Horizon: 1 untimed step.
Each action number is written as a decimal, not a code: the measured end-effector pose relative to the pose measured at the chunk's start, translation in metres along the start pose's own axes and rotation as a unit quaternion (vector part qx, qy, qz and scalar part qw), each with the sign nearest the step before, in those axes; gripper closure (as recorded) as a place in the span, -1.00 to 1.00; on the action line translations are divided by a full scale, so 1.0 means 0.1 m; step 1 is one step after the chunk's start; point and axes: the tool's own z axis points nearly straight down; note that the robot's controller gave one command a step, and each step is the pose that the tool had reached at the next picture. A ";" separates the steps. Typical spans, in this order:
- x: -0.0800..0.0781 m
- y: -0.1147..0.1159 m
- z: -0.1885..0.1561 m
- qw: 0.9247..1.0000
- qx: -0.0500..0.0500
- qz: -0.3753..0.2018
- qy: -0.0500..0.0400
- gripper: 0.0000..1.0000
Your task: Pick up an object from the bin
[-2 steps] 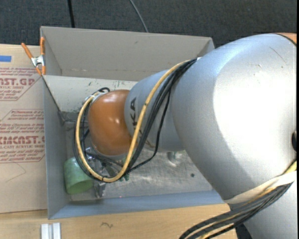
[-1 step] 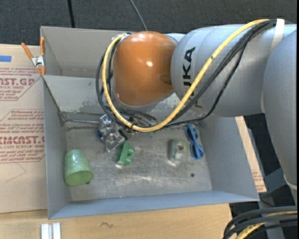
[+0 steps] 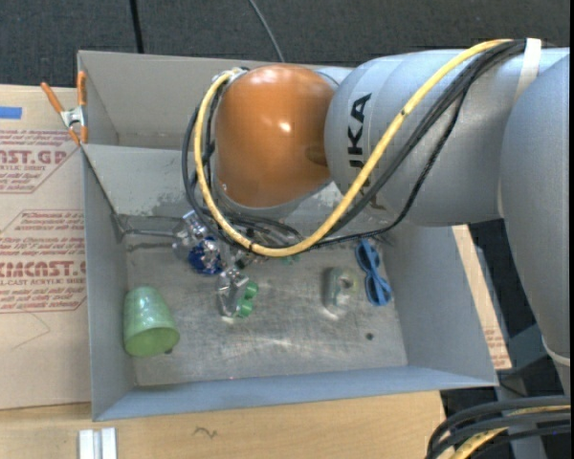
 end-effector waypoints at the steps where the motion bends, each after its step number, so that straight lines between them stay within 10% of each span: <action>1: -0.22 -0.54 0.71 1.000 0.000 -0.013 0.002 -1.00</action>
Offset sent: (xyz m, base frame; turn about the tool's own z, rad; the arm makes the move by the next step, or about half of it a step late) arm 0.0467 -0.0310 -0.0662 -0.0293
